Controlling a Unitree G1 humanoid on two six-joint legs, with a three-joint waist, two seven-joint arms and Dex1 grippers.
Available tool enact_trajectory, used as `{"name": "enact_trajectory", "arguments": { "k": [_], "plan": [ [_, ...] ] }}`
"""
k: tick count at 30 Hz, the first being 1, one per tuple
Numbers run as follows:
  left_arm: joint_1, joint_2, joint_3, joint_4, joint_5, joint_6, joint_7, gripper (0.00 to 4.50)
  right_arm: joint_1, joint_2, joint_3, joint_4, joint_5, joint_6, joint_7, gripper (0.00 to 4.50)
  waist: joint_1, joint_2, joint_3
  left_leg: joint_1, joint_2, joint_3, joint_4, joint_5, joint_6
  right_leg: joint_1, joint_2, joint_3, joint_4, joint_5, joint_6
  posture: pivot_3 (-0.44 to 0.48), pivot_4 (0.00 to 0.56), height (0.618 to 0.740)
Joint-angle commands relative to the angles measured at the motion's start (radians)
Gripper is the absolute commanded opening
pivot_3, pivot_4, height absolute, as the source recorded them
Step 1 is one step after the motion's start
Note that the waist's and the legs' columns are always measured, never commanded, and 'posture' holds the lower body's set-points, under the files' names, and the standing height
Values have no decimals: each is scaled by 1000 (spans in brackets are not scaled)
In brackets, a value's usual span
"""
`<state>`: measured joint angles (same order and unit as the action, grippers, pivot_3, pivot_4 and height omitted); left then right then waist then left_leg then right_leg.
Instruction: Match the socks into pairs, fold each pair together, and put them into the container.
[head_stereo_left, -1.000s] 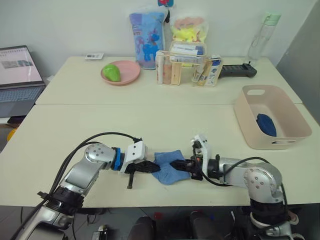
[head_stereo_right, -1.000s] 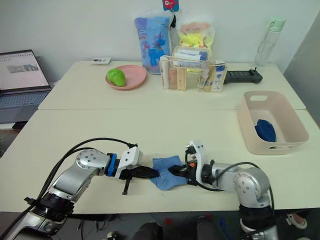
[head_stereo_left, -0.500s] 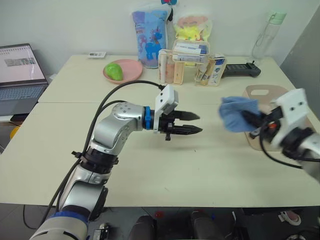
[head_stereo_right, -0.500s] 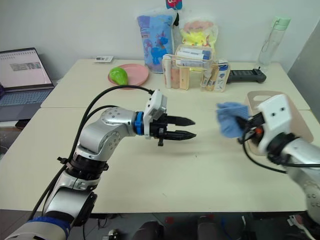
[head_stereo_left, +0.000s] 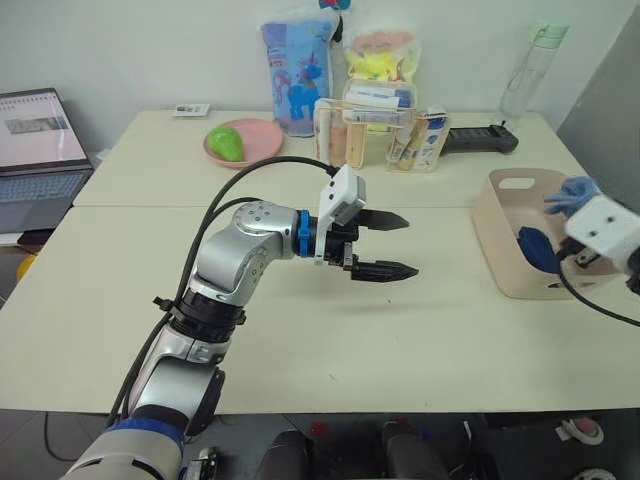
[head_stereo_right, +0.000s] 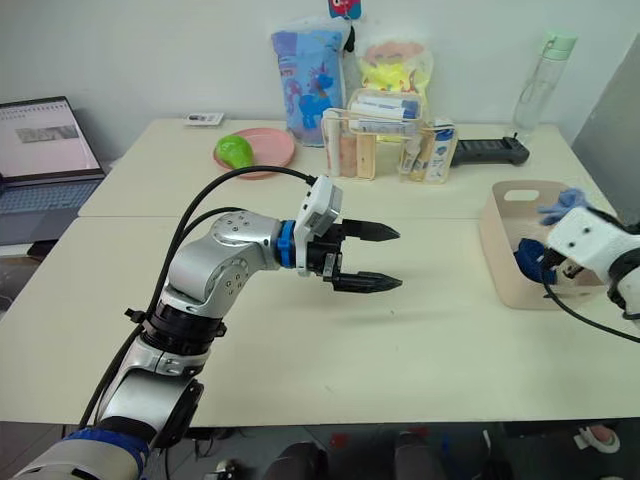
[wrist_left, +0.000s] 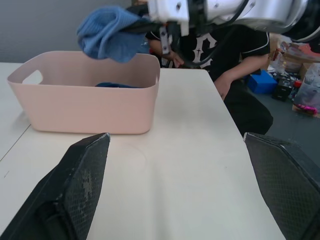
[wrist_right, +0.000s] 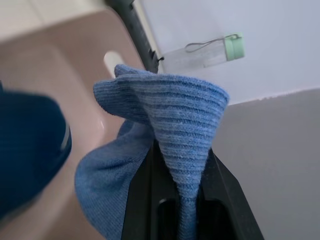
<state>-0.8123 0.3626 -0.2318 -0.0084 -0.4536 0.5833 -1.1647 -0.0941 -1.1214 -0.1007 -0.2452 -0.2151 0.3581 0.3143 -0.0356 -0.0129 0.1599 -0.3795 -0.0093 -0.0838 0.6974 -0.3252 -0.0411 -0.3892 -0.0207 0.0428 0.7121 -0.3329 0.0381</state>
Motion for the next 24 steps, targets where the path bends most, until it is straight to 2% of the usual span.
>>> {"name": "enact_trajectory", "arguments": {
  "k": [1,4,8,14,21,24],
  "plan": [
    [-6,-9,-2,-36,-5,-4,10,4484,-82,13,58,21,-33,-14,73,0,0,1,0,0,0,1,0,0,0,0,0,0,0,0,0,0,150,703],
    [-8,-15,2,-35,-4,-6,19,4484,-145,22,54,41,2,18,156,0,3,1,0,-1,1,1,0,1,-1,0,0,0,0,0,0,0,150,703],
    [-12,-17,1,-29,2,-16,26,4484,-158,-1,39,15,37,87,285,0,6,1,0,-1,1,1,1,1,-1,0,-1,0,-1,0,0,0,150,703],
    [-25,-20,5,2,17,-41,29,4500,-164,-70,-42,-112,174,273,512,2011,7,1,1,-2,1,1,1,0,0,0,-1,0,-1,0,0,0,150,703],
    [-32,-21,5,29,27,-61,19,4500,-139,-102,-165,-227,323,426,653,4408,8,1,1,-2,1,0,1,-1,1,0,-2,0,-1,0,0,0,150,703],
    [-33,-21,5,38,28,-67,15,4500,-155,-96,-211,-254,378,492,661,4408,7,1,1,-2,1,0,1,-1,1,0,-2,-1,-1,0,0,0,150,703]
  ]
}}
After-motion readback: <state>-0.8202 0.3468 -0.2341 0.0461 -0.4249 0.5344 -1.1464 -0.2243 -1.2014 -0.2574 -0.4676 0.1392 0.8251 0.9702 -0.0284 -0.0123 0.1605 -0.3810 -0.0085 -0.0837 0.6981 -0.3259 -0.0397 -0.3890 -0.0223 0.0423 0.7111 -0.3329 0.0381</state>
